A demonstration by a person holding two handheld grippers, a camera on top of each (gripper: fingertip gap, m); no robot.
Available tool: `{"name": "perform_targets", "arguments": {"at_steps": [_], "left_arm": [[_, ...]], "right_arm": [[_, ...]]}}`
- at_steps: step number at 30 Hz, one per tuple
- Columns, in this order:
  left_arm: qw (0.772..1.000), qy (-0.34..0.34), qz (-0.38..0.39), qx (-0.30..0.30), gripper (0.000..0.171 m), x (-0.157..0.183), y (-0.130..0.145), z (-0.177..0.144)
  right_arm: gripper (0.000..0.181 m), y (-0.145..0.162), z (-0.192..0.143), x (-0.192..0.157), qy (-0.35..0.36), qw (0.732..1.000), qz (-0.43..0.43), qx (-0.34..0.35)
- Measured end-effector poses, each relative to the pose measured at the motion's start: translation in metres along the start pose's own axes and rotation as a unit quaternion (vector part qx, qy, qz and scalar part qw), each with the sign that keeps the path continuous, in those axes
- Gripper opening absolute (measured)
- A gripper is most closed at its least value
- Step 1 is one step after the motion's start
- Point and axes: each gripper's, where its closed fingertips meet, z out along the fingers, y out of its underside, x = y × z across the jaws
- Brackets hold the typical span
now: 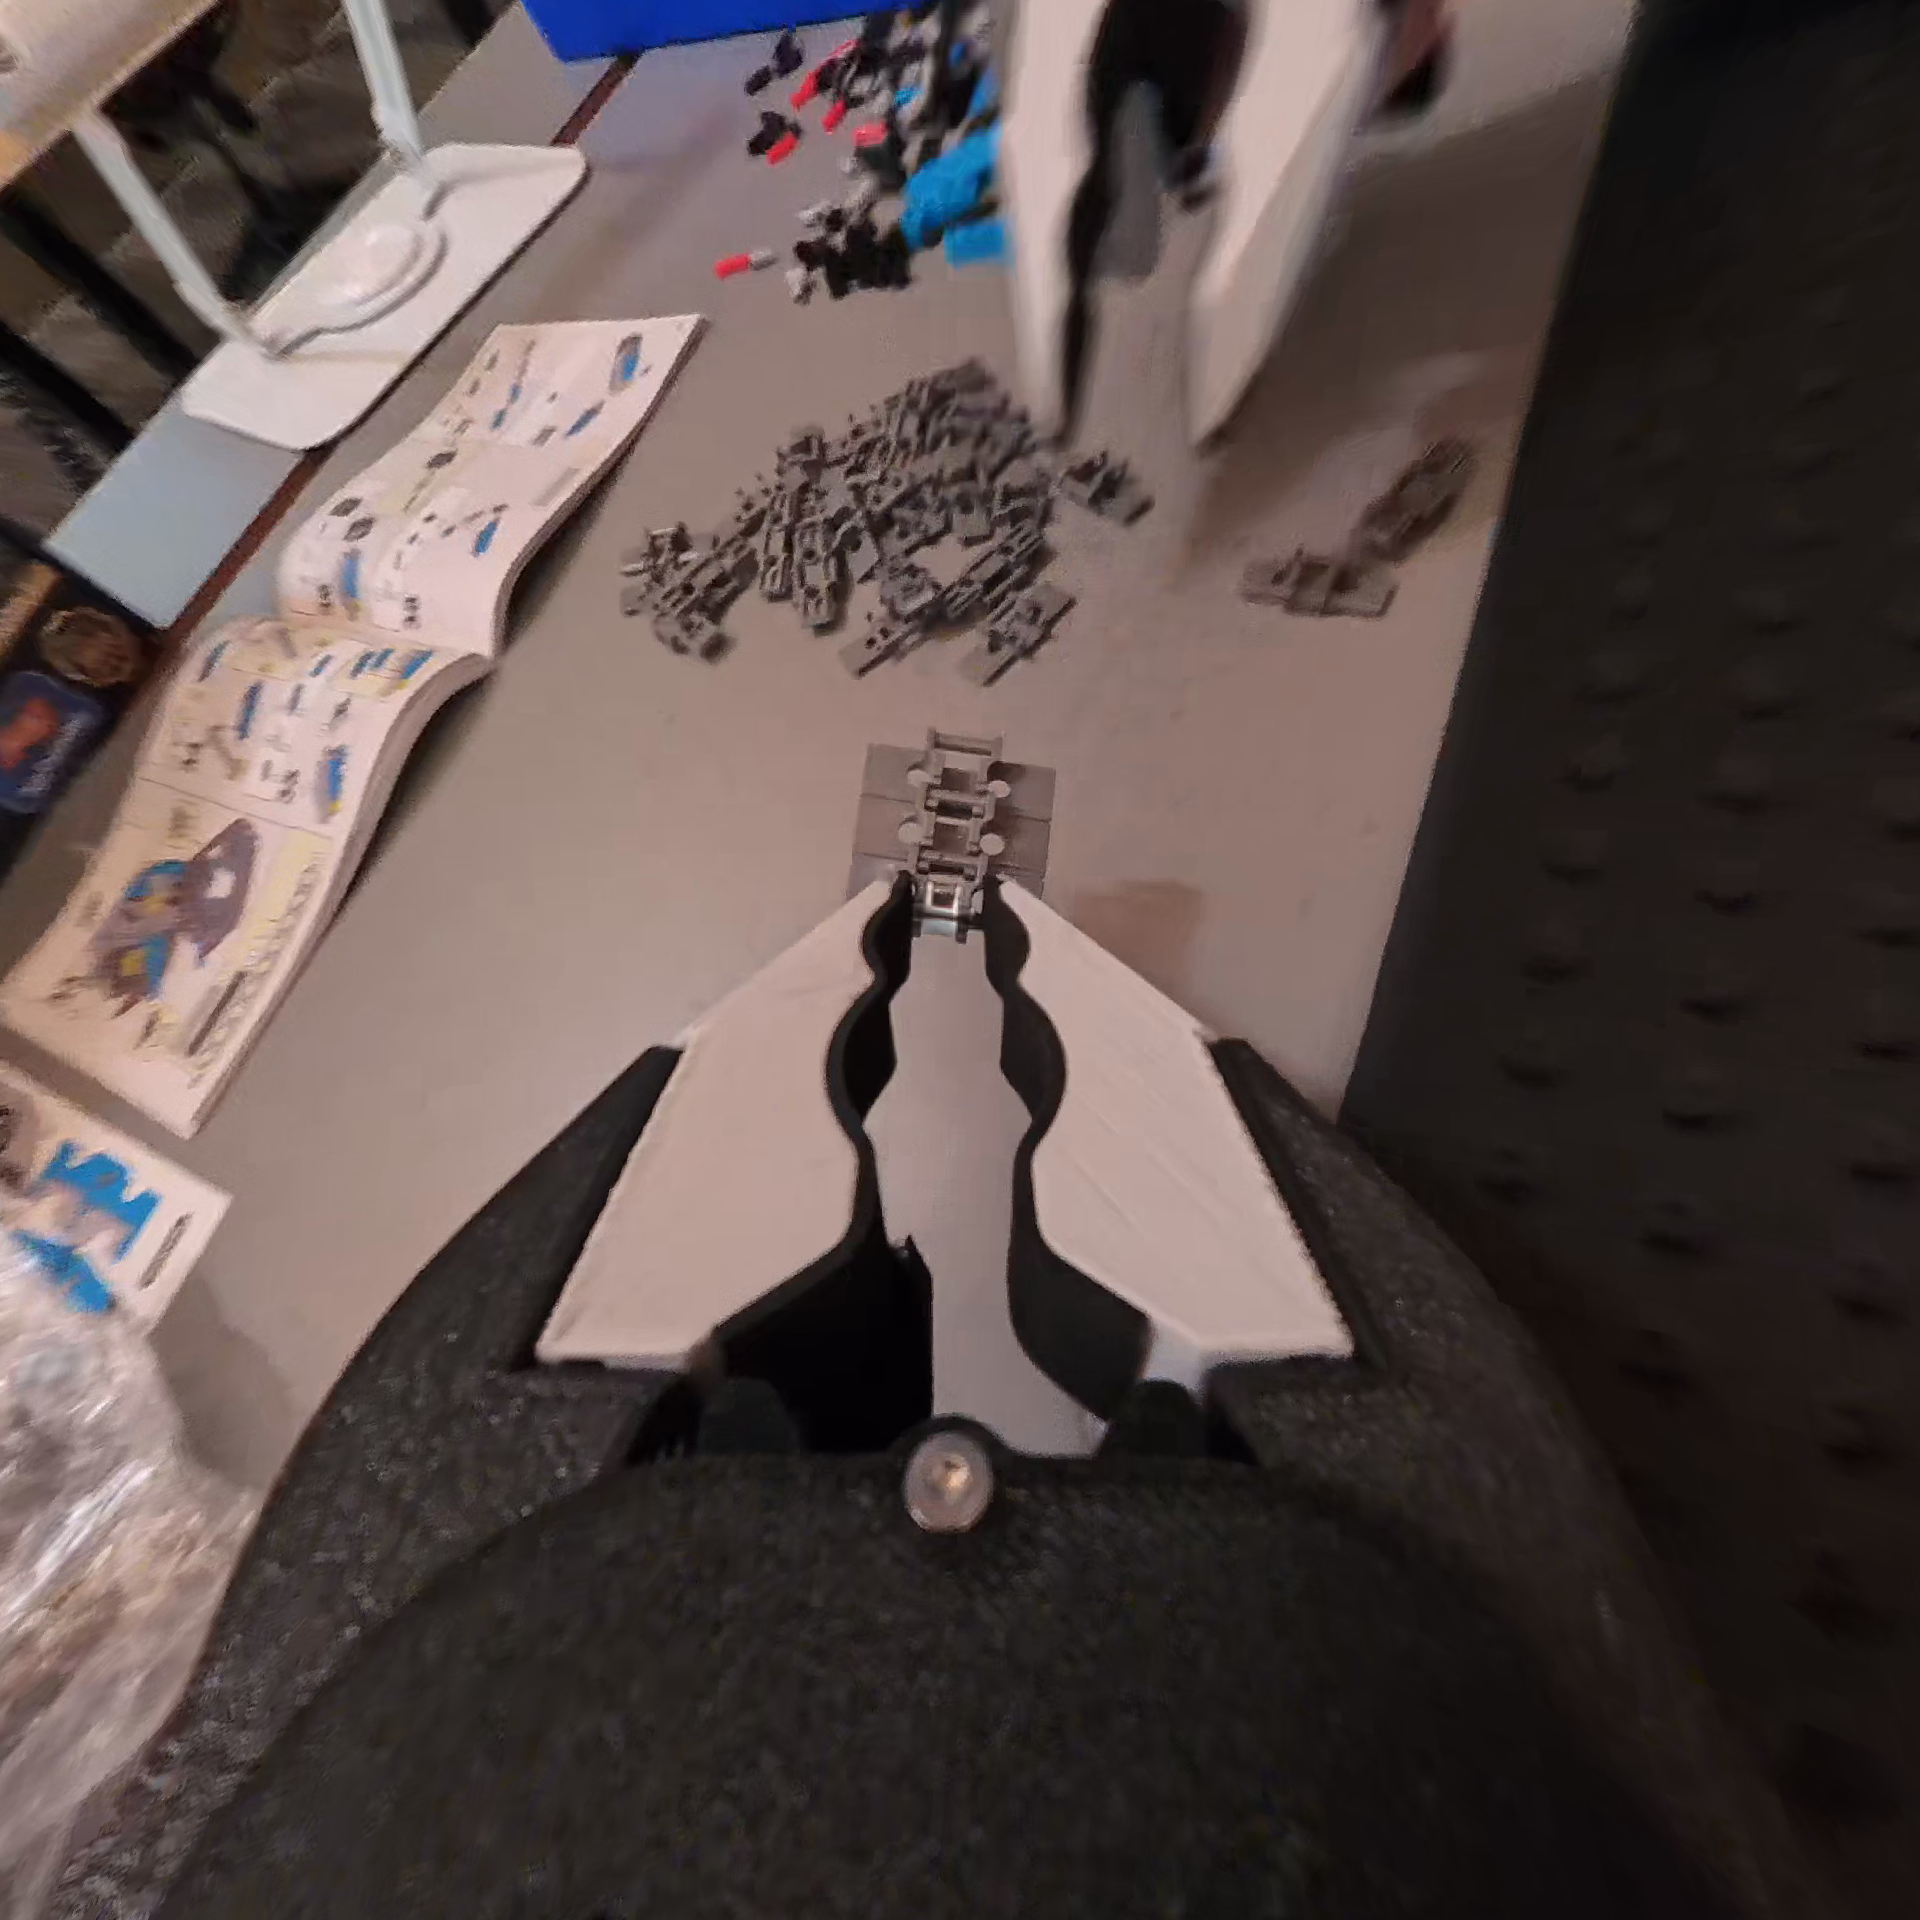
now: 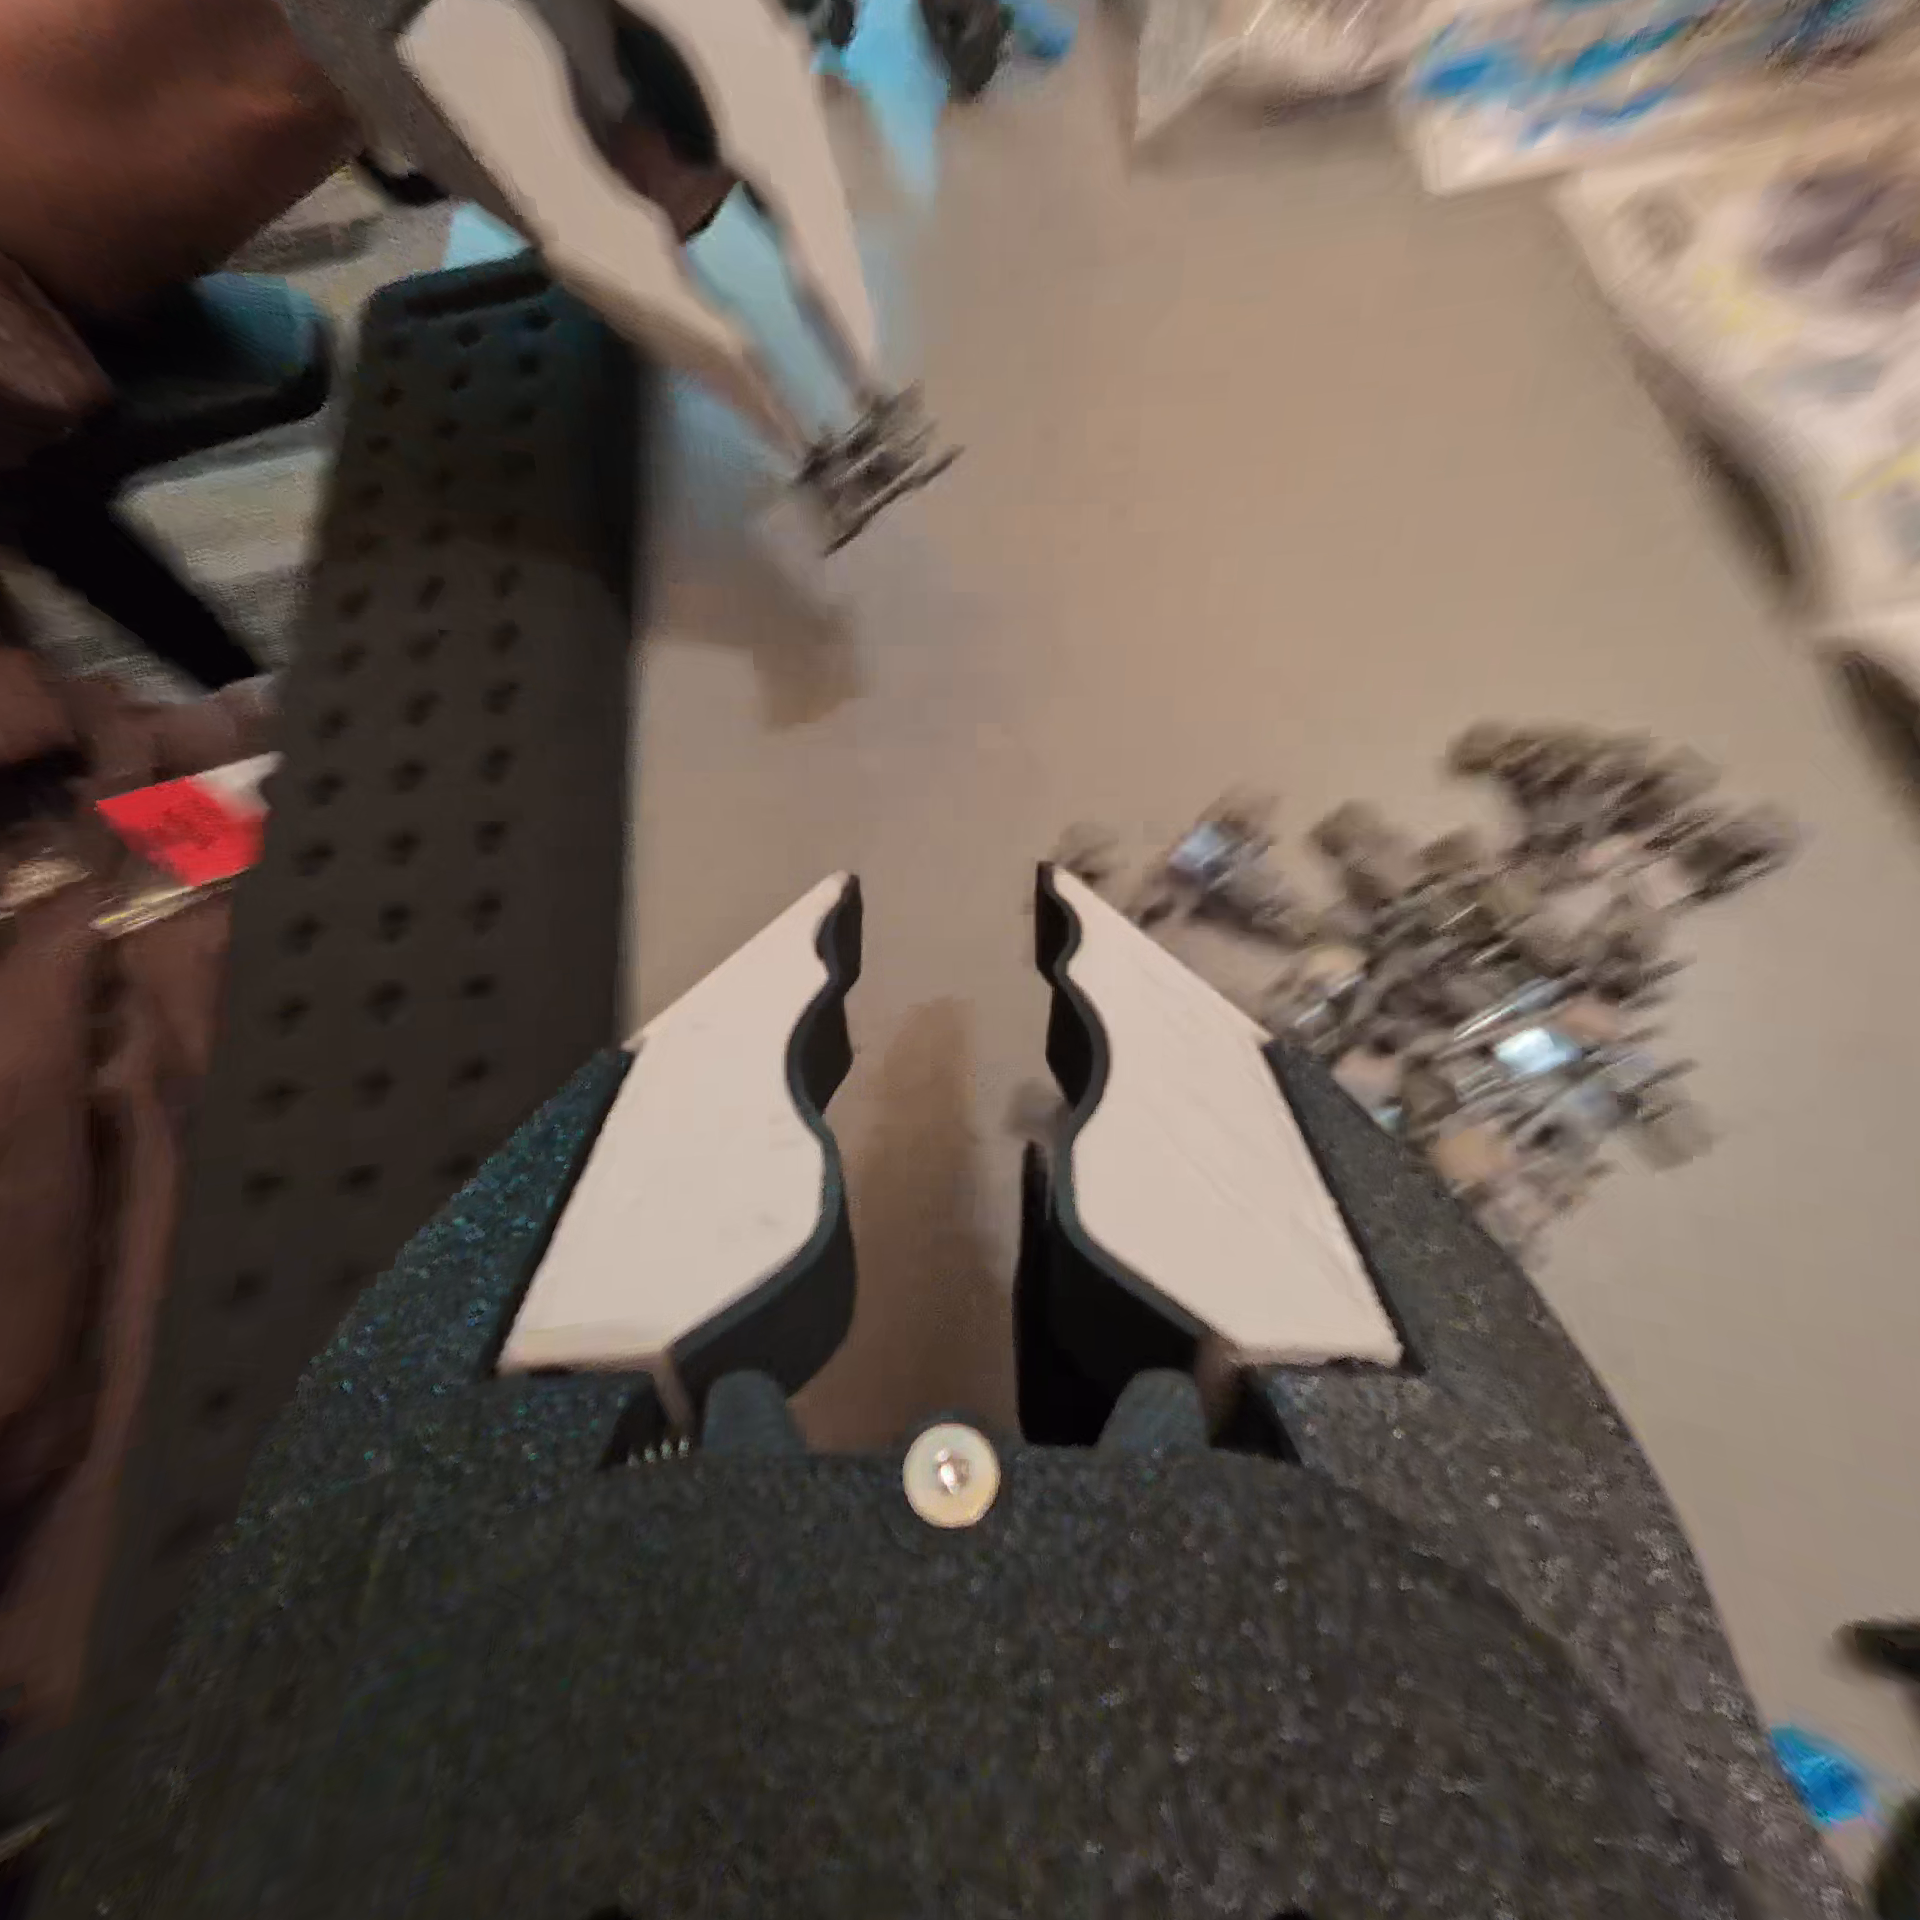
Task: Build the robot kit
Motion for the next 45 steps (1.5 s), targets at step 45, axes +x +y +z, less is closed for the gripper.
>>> {"name": "perform_targets", "arguments": {"at_steps": [45], "left_arm": [[0.981,-0.102,0.080,0.142,0.013,0.030,-0.055,0.006]], "right_arm": [[0.017,-0.061,-0.004,-0.034,-0.241,0.860,0.346,0.289]]}}
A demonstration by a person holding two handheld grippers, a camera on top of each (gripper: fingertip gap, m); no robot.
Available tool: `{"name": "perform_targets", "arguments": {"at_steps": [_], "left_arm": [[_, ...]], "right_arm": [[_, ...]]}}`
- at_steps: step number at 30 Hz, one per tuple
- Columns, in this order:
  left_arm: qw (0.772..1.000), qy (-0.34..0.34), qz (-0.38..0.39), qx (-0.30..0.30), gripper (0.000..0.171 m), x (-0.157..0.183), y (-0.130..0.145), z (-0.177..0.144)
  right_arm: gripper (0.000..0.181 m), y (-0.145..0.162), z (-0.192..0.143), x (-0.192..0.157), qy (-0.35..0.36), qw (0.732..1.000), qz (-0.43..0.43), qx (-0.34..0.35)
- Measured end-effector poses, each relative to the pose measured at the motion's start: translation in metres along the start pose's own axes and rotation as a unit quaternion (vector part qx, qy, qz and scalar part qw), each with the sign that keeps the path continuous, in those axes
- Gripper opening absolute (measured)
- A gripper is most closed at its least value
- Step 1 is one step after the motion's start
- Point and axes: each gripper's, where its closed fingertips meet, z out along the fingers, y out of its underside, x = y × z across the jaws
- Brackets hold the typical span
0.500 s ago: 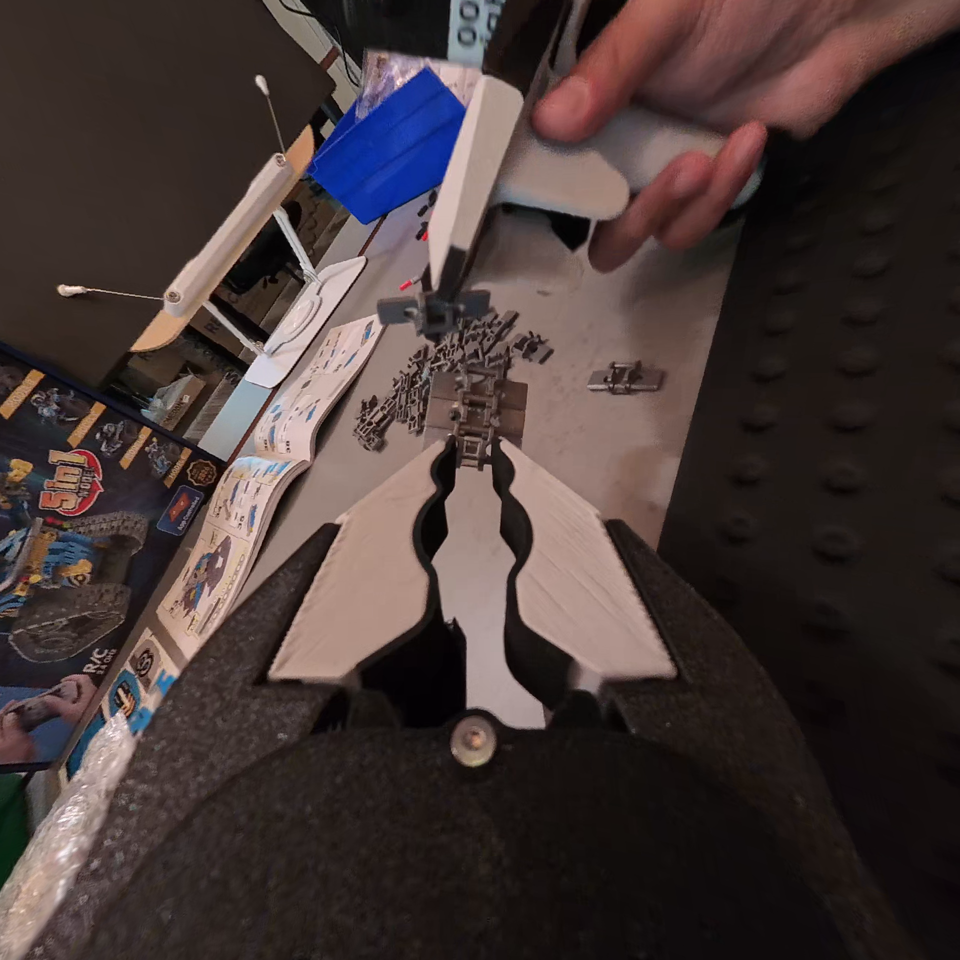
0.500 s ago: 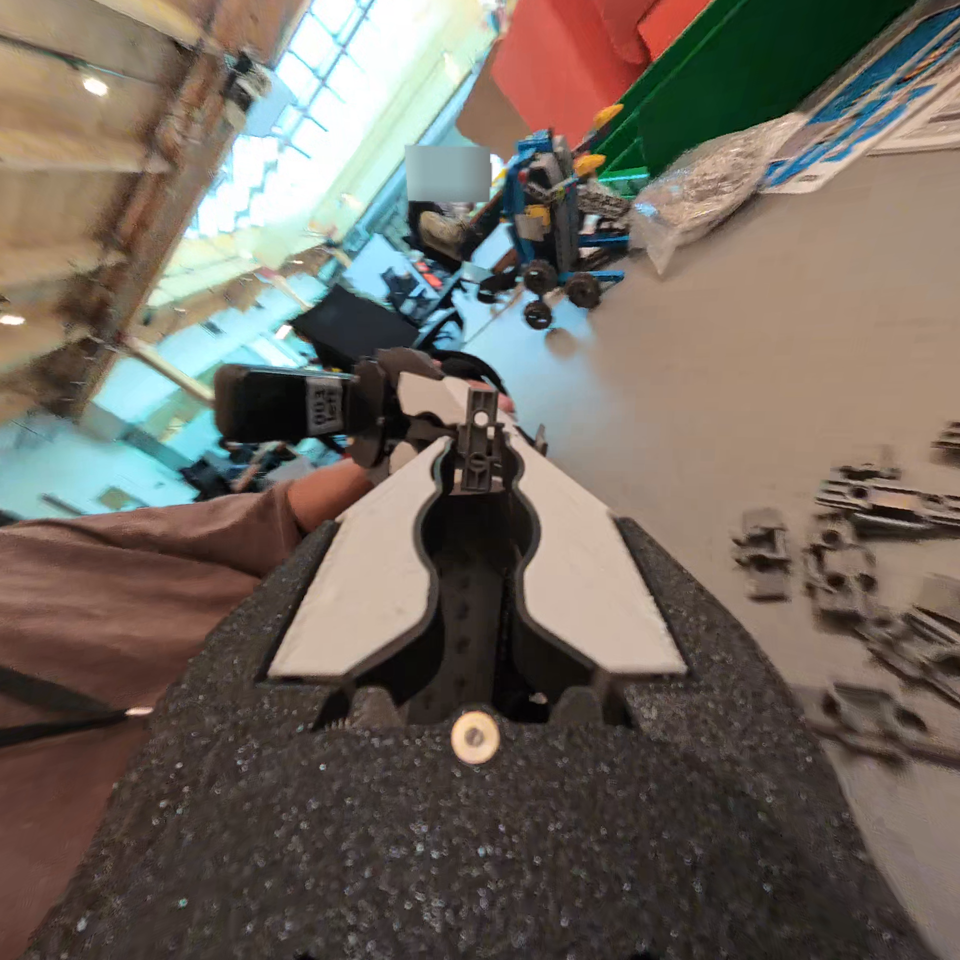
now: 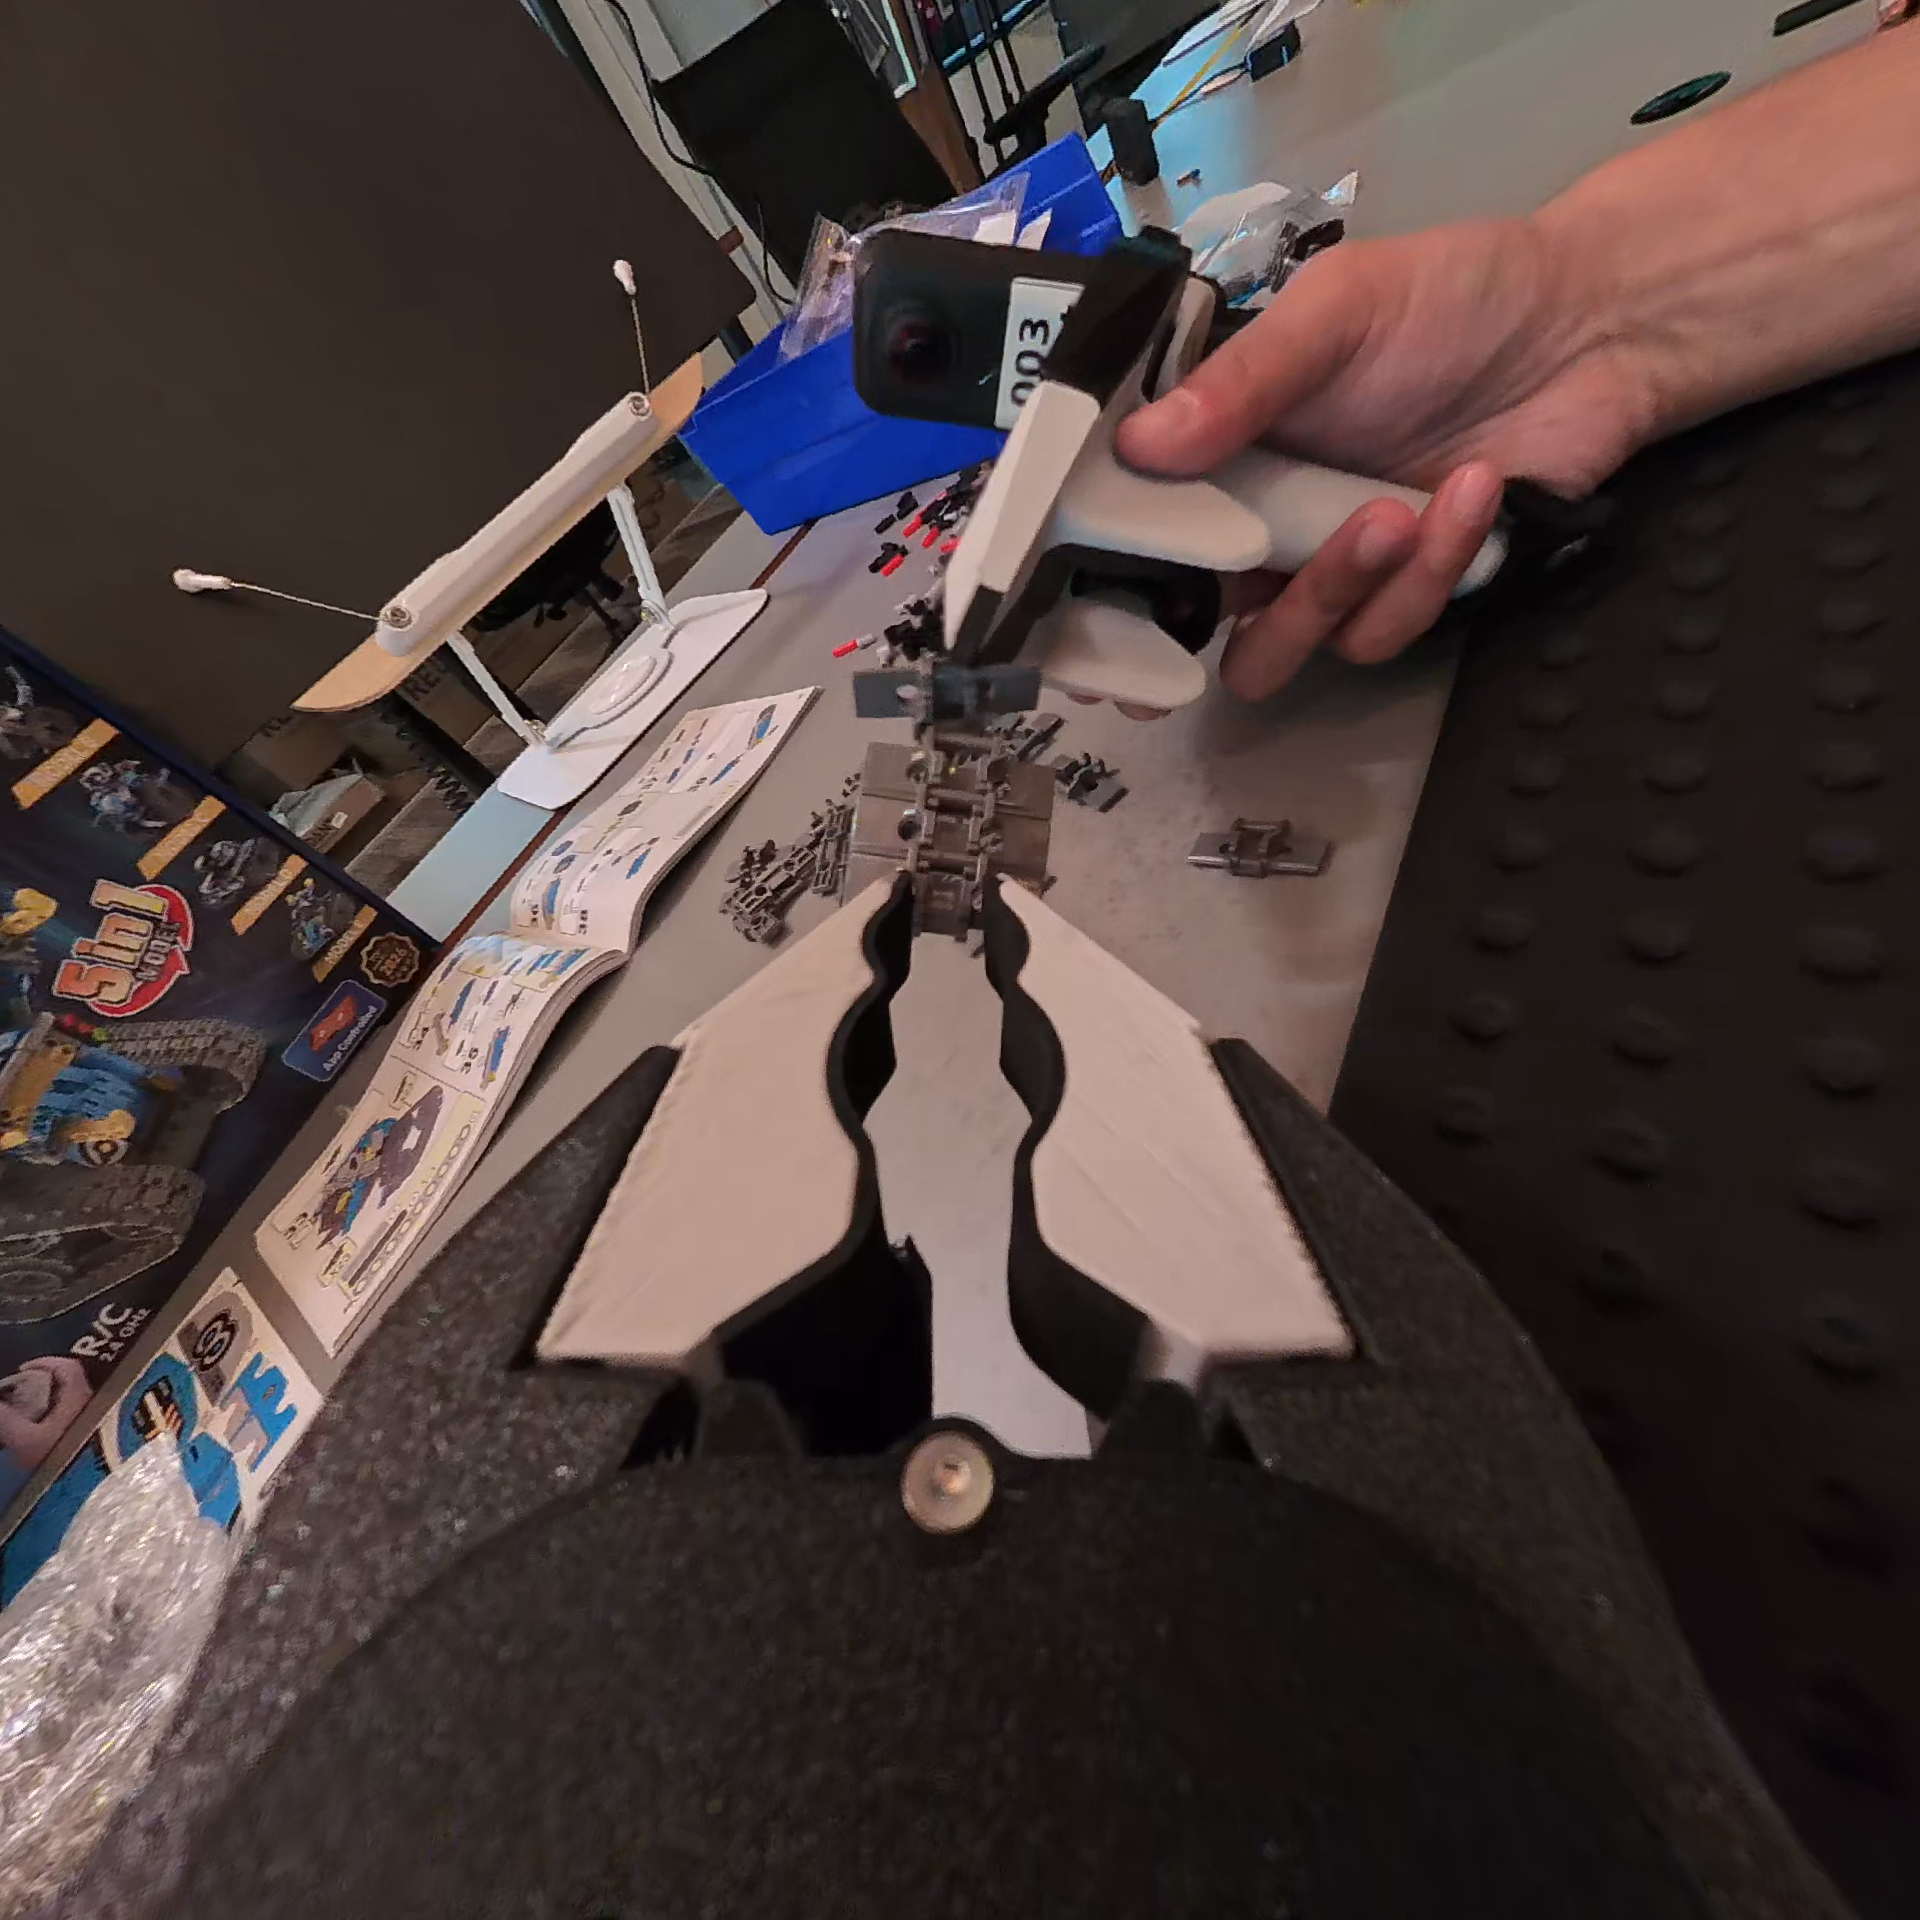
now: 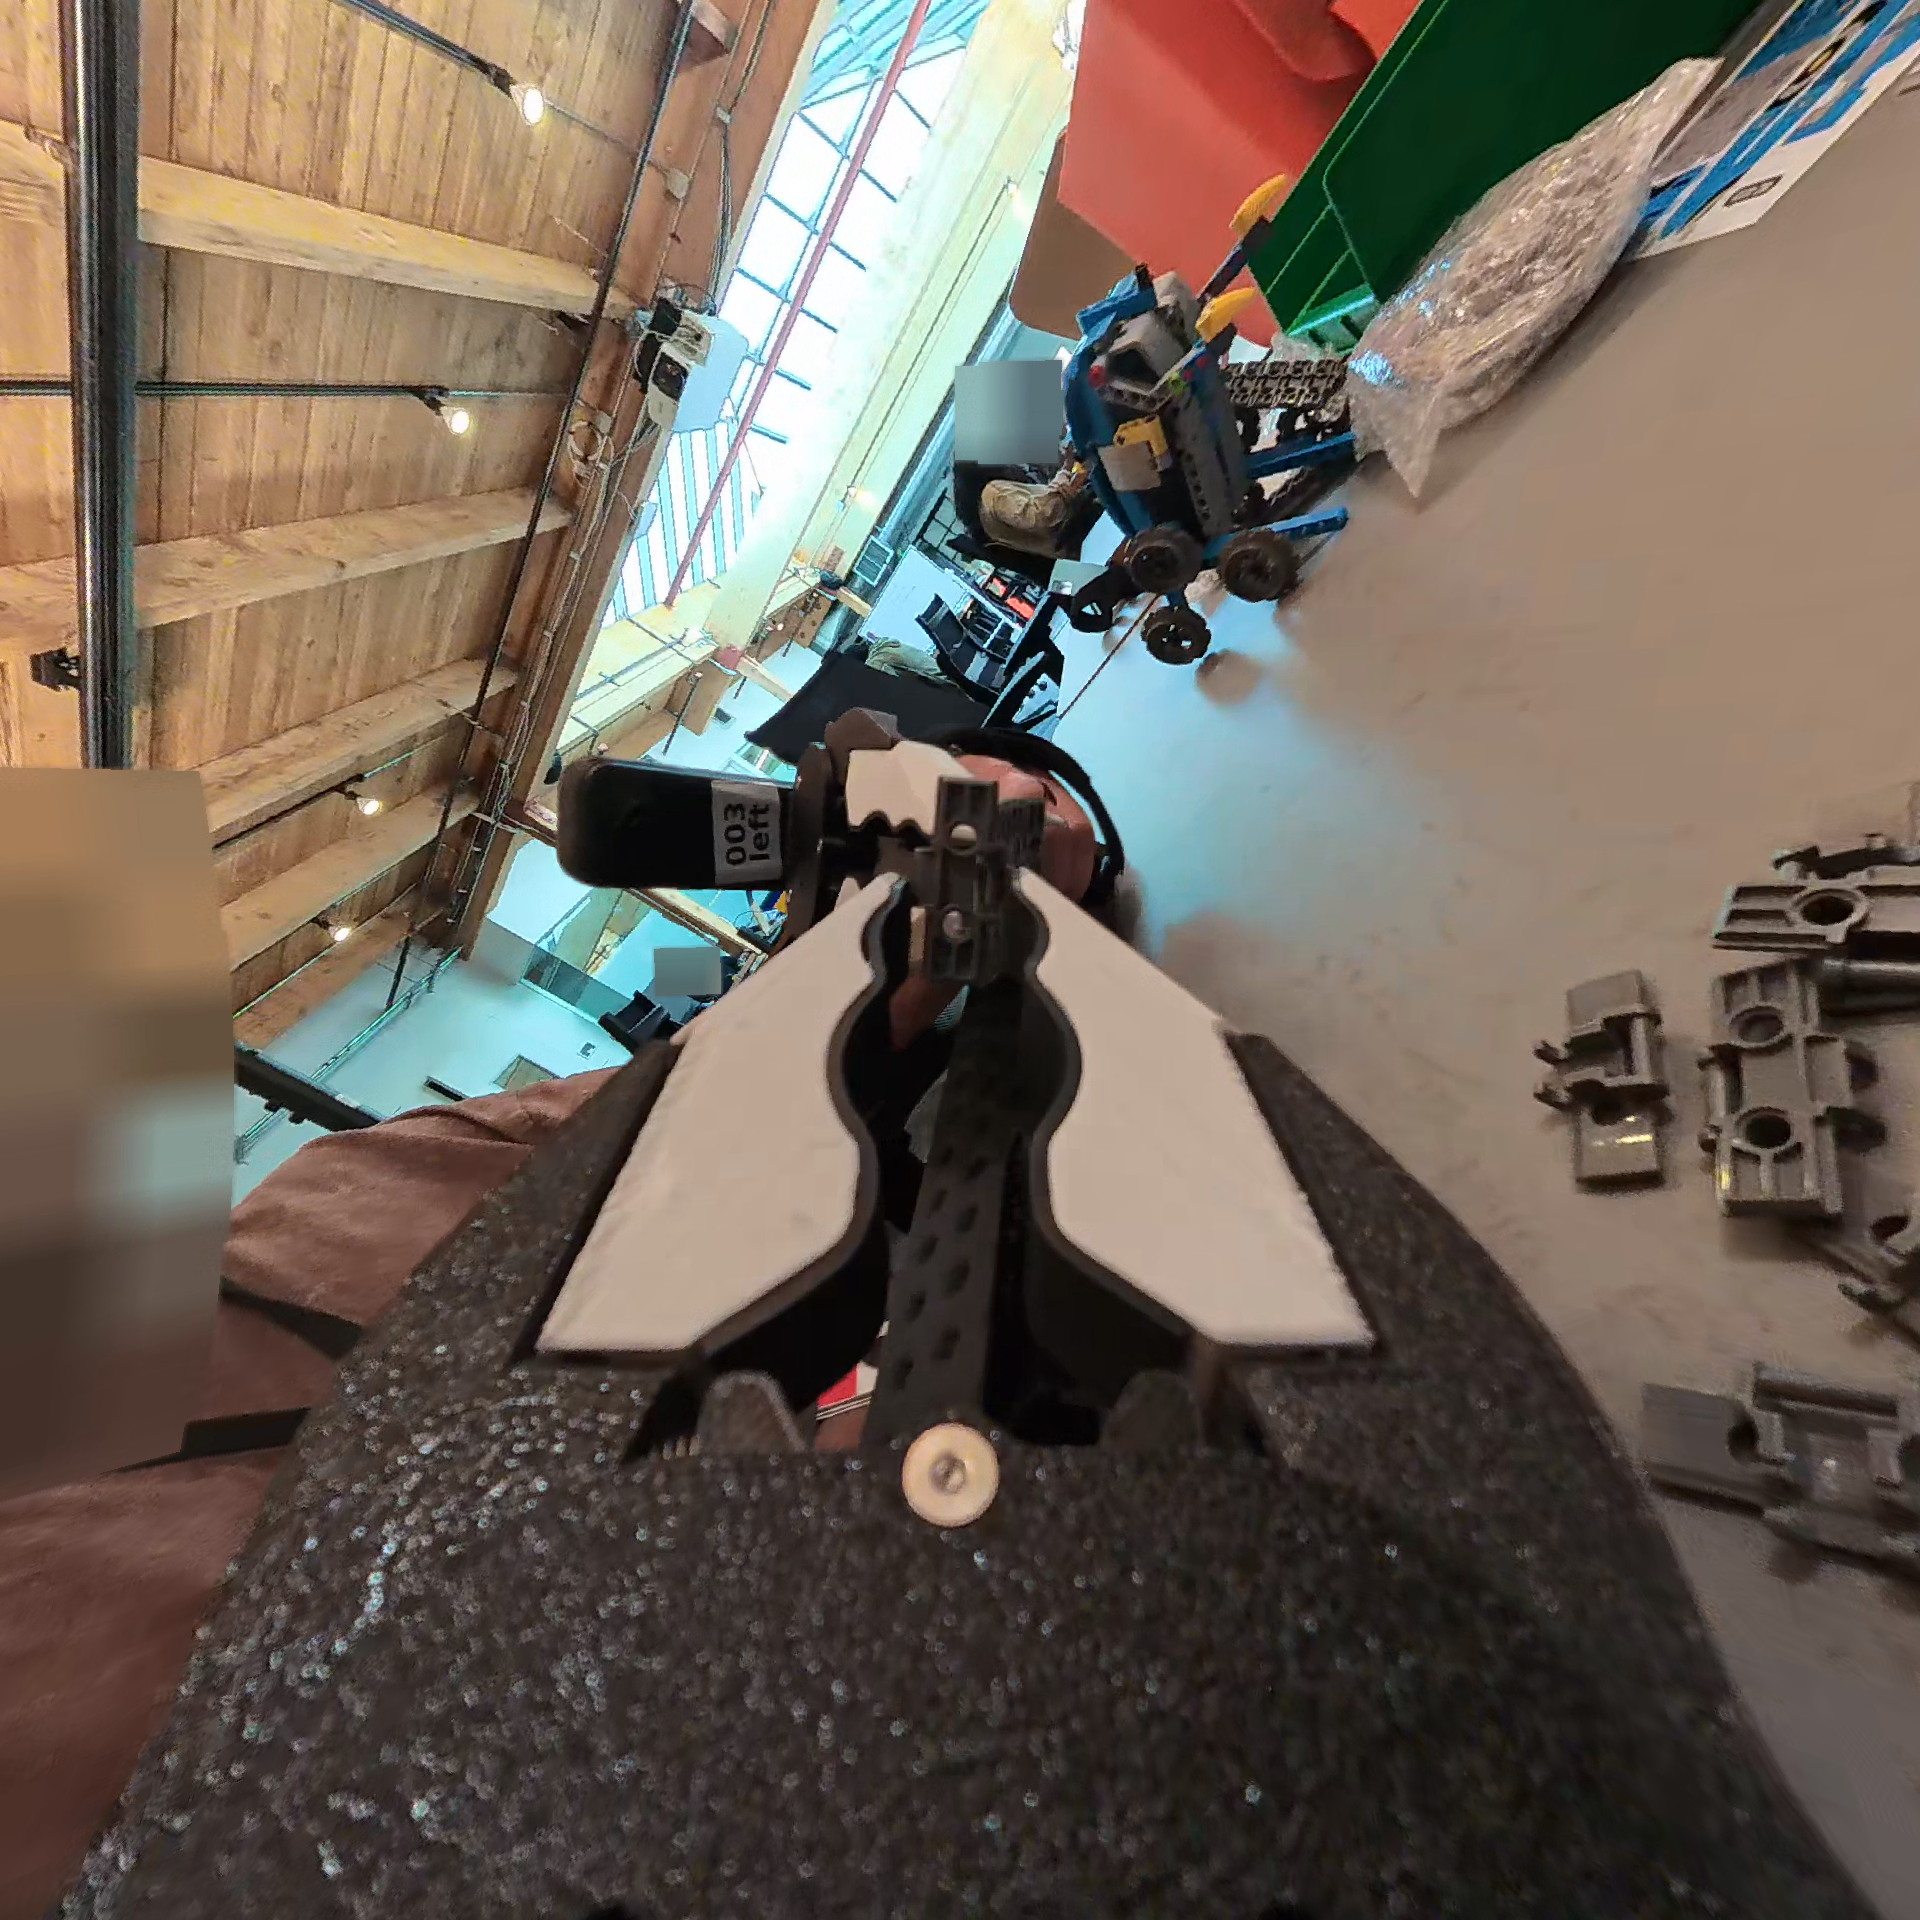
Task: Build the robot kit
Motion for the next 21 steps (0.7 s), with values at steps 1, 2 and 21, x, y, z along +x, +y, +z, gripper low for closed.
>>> {"name": "perform_targets", "arguments": {"at_steps": [1,2,21], "left_arm": [[1.000,-0.001,-0.003,0.002,0.013,-0.001,0.000,0.000],[1.000,0.000,-0.006,0.003,0.013,-0.002,-0.001,0.000],[1.000,-0.001,-0.012,-0.009,0.013,-0.004,0.005,0.001]], "right_arm": [[0.017,0.001,0.000,-0.001,-0.002,1.000,0.000,-0.001],[0.017,0.001,0.001,-0.002,-0.006,1.000,0.000,-0.003],[0.017,-0.004,-0.004,0.017,0.176,0.968,-0.179,-0.013]]}}
